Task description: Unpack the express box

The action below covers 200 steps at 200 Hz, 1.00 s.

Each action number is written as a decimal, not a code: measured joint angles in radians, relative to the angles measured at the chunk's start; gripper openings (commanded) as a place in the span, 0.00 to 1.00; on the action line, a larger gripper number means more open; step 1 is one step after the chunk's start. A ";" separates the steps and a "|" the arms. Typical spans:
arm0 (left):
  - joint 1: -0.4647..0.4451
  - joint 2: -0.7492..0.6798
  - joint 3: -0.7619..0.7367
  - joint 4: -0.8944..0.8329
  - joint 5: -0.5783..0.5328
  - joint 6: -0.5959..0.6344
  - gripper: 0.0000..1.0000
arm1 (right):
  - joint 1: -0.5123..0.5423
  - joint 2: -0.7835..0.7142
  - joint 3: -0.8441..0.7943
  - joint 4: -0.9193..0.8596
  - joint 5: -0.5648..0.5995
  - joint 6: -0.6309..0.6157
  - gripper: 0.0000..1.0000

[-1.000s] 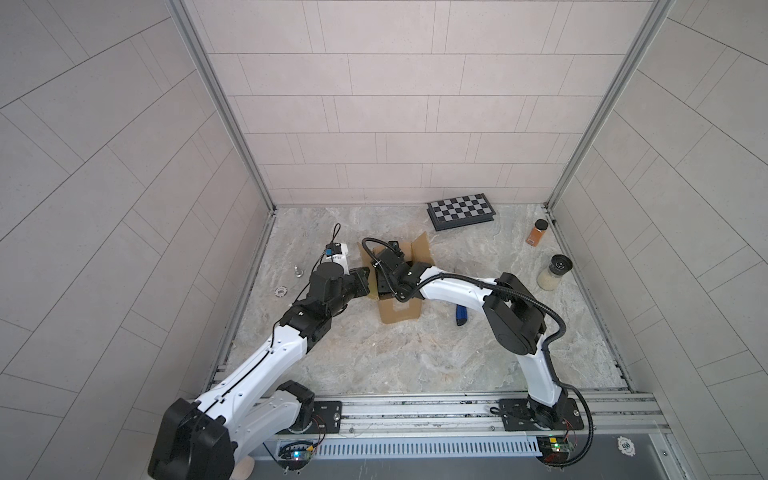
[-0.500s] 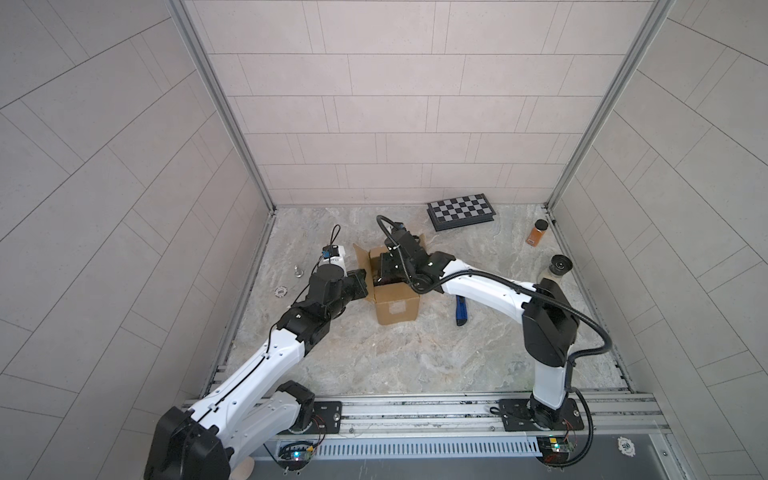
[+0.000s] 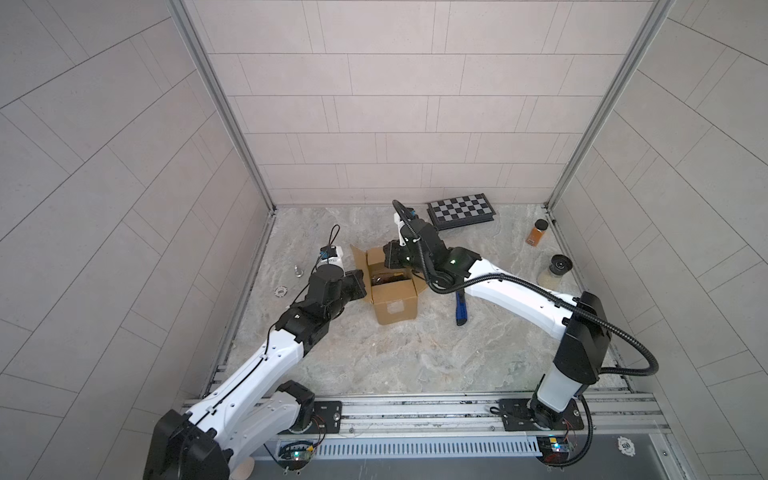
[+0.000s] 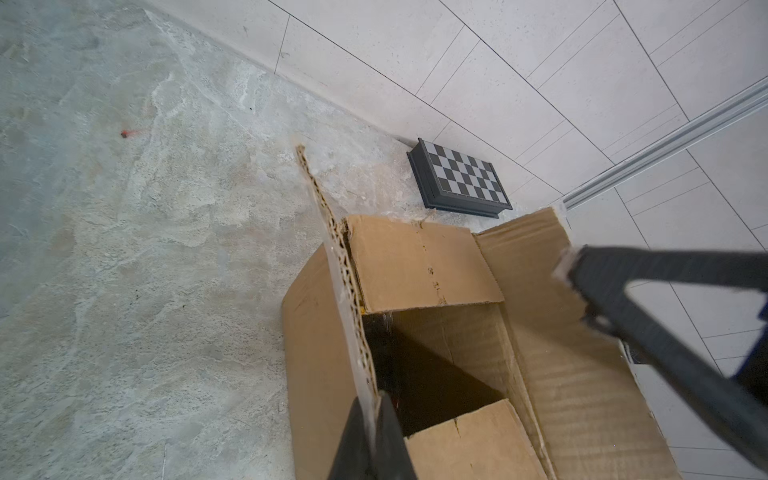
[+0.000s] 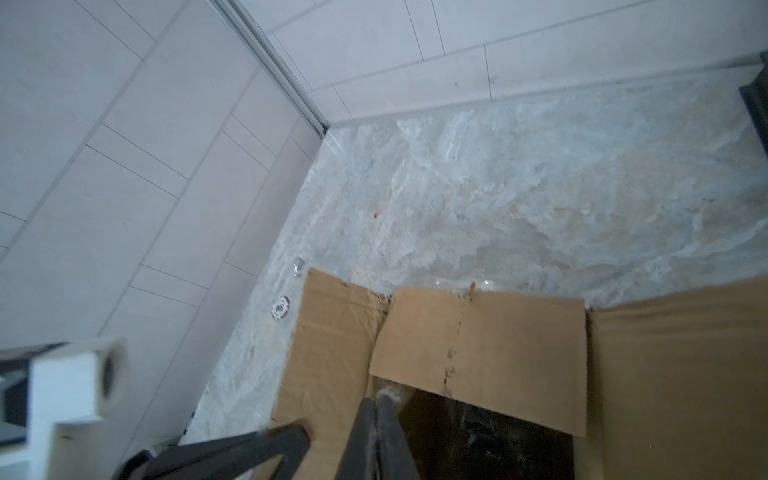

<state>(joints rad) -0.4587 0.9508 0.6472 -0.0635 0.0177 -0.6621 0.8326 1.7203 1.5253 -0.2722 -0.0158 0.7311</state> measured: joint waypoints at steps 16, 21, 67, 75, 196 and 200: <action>0.000 -0.014 -0.001 0.004 0.008 0.000 0.00 | 0.018 0.003 -0.036 -0.042 0.009 0.005 0.23; 0.000 -0.022 -0.003 0.009 0.012 0.000 0.00 | 0.024 0.003 -0.054 -0.055 0.011 0.003 0.25; -0.027 -0.176 -0.133 0.155 0.047 0.016 0.00 | 0.114 0.002 -0.205 -0.117 0.087 0.018 0.40; -0.031 -0.204 -0.167 0.188 0.047 0.022 0.00 | 0.132 0.000 -0.216 -0.114 0.103 0.028 0.40; -0.032 -0.292 -0.306 0.351 0.123 0.031 0.00 | 0.187 0.053 -0.212 -0.035 0.262 0.153 0.71; -0.032 -0.293 -0.306 0.350 0.125 0.032 0.00 | 0.186 0.066 -0.203 -0.034 0.270 0.156 0.71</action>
<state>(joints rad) -0.4908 0.6579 0.3412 0.2863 0.1429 -0.6300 1.0187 1.7863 1.3220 -0.3061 0.2539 0.8875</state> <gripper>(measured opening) 0.056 0.701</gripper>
